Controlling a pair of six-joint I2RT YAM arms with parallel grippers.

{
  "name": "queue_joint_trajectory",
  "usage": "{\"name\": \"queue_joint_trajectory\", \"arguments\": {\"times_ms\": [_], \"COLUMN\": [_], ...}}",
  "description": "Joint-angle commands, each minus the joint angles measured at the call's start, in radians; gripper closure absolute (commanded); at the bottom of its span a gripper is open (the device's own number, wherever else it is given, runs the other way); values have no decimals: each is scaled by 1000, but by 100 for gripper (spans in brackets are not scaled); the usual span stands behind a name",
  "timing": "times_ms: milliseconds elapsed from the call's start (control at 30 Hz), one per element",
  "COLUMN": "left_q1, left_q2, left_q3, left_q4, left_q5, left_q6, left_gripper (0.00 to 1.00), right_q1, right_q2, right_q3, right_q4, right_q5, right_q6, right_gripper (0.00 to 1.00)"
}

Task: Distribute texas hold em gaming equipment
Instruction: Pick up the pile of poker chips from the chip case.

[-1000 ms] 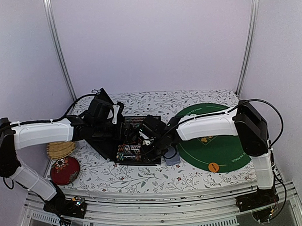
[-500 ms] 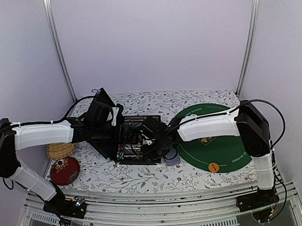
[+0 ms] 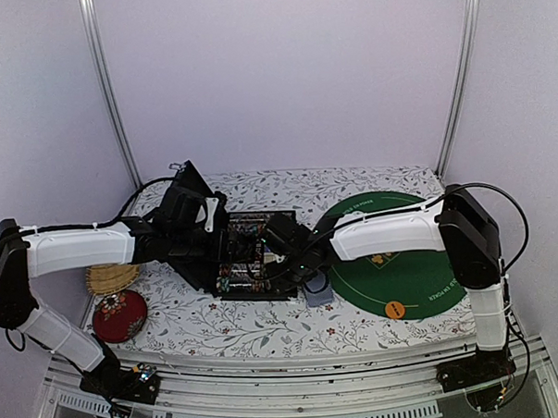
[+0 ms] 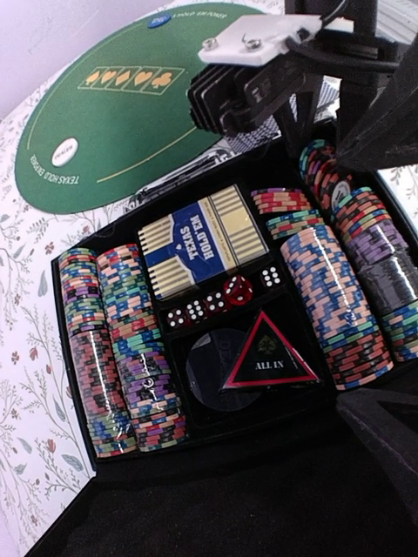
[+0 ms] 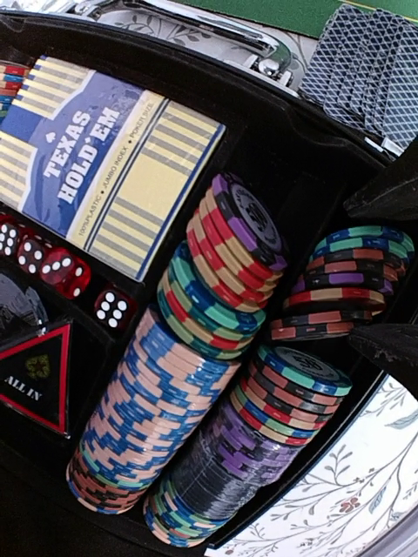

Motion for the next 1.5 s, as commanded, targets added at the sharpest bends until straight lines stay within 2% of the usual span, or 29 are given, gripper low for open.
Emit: {"name": "queue_joint_trajectory", "arguments": {"times_ms": [0, 133, 300, 400, 633, 767, 900, 1067, 1200, 1467], "left_q1": [18, 19, 23, 27, 32, 35, 36, 38, 39, 39], "left_q2": [-17, -16, -16, -13, -11, -11, -12, -9, -4, -2], "left_q3": [-13, -16, -27, -29, -32, -33, -36, -36, -32, -45], "left_q4": [23, 24, 28, 28, 34, 34, 39, 39, 39, 47], "left_q5": [10, 15, 15, 18, 28, 29, 32, 34, 36, 36], "left_q6": [16, 16, 14, 14, 15, 13, 11, 11, 13, 10], "left_gripper": [11, 11, 11, 11, 11, 11, 11, 11, 11, 11], "right_q1": [-29, -30, -31, -33, -37, -36, -36, -38, -42, -51], "right_q2": [31, 64, 85, 104, 132, 138, 121, 64, 42, 89], "right_q3": [-2, 29, 48, 69, 73, 65, 53, 7, -12, 6], "right_q4": [84, 106, 104, 72, 38, 53, 57, 55, 71, 204], "right_q5": [-6, -81, -100, -43, 63, 8, -8, 64, 75, -172], "right_q6": [-6, -22, -35, -28, -35, -36, -33, -14, -5, -56], "right_gripper": [56, 55, 55, 52, 53, 67, 73, 70, 64, 55]}}
